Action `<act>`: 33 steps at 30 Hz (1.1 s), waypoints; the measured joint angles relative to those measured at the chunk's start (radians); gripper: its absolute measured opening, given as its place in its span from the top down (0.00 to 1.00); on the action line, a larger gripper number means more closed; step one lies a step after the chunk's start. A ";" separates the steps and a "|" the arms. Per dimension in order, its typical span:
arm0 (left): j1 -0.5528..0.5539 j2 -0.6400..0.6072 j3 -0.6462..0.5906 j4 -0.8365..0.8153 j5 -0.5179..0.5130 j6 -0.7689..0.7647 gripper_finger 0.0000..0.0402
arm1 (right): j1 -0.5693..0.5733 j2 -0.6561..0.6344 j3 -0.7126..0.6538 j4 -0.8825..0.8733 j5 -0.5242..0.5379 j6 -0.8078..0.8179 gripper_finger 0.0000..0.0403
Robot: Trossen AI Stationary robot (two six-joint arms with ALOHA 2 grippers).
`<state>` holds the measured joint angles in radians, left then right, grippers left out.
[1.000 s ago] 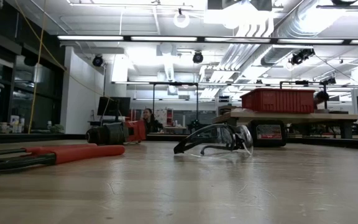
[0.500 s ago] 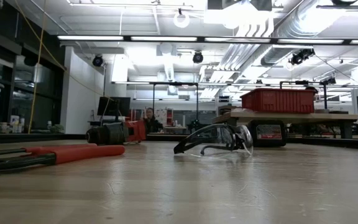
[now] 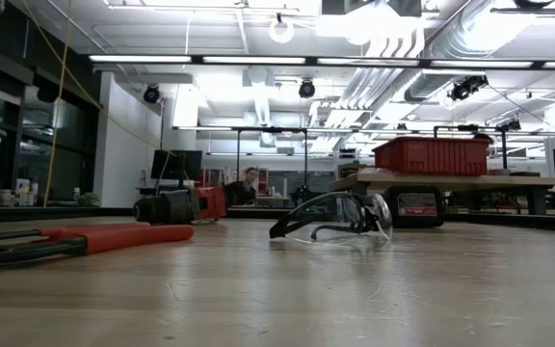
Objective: Coil cords
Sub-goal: Coil the white wire onto the black spool
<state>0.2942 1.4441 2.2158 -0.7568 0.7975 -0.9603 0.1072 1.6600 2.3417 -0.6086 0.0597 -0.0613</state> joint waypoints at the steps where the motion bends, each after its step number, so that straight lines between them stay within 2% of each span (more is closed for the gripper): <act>1: -0.015 0.007 0.000 0.005 0.000 -0.005 1.00 | -0.003 0.001 0.000 0.000 0.000 0.000 1.00; 8: -0.099 0.085 0.000 0.118 0.022 -0.042 1.00 | -0.029 0.020 0.000 0.066 -0.020 0.004 1.00; 18: -0.146 0.208 0.000 0.541 0.136 -0.244 1.00 | -0.029 0.085 -0.001 0.124 -0.103 0.019 1.00; 27: -0.154 0.252 0.000 0.790 0.136 -0.353 1.00 | -0.029 0.090 -0.001 0.184 -0.106 0.038 1.00; 33: -0.177 0.267 -0.001 0.903 0.068 -0.362 1.00 | -0.029 0.095 0.000 0.266 -0.124 0.083 1.00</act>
<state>0.1173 1.7111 2.2150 0.1460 0.8657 -1.3219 0.0784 1.7547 2.3421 -0.3430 -0.0647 0.0212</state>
